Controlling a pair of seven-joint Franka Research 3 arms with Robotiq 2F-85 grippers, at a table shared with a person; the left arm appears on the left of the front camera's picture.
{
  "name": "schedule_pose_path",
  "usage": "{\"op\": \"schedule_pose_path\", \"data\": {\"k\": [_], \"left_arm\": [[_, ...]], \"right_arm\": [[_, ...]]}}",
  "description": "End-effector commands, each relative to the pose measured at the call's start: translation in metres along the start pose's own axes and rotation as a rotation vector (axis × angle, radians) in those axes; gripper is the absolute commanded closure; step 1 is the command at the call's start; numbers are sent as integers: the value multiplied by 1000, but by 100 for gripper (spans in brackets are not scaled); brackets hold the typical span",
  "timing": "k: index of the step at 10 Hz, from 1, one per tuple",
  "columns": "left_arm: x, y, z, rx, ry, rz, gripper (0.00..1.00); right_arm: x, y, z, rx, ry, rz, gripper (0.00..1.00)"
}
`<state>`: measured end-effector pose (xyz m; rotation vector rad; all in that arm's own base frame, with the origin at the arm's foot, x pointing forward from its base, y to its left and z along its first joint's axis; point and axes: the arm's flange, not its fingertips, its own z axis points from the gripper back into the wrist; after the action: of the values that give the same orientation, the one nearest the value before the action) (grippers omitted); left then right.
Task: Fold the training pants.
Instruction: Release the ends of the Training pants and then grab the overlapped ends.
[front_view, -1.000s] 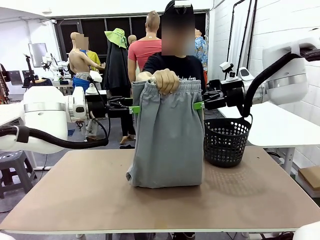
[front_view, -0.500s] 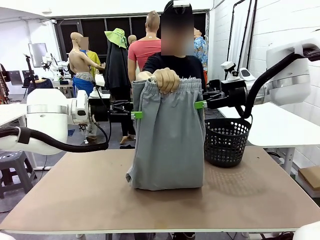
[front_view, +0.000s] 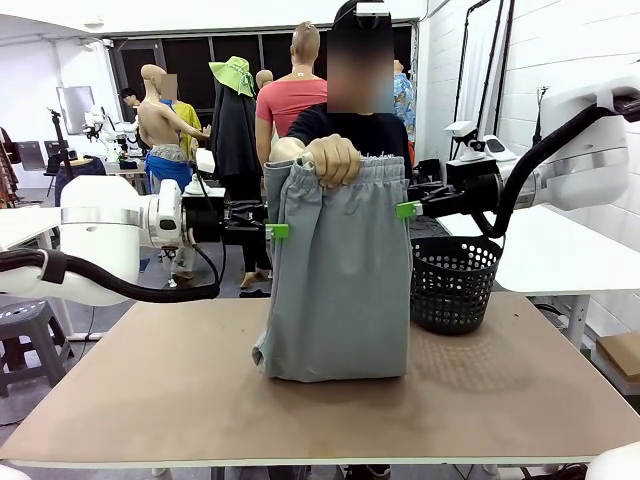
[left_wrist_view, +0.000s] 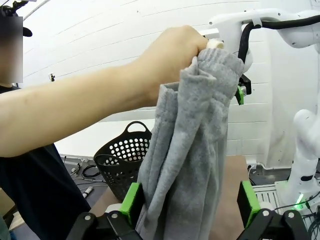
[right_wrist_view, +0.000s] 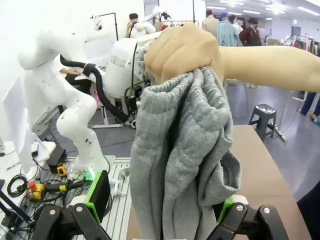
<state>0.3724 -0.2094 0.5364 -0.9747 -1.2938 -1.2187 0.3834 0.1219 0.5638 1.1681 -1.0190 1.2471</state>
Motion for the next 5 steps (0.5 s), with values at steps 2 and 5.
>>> {"op": "schedule_pose_path", "data": {"k": [2, 5], "left_arm": [[6, 4, -6, -31, -1, -8, 0], [12, 5, -13, -40, -14, 4, 0]], "right_arm": [[-3, -2, -3, 51, 26, 3, 0], [-9, -10, -20, -71, -31, 101, 0]]}}
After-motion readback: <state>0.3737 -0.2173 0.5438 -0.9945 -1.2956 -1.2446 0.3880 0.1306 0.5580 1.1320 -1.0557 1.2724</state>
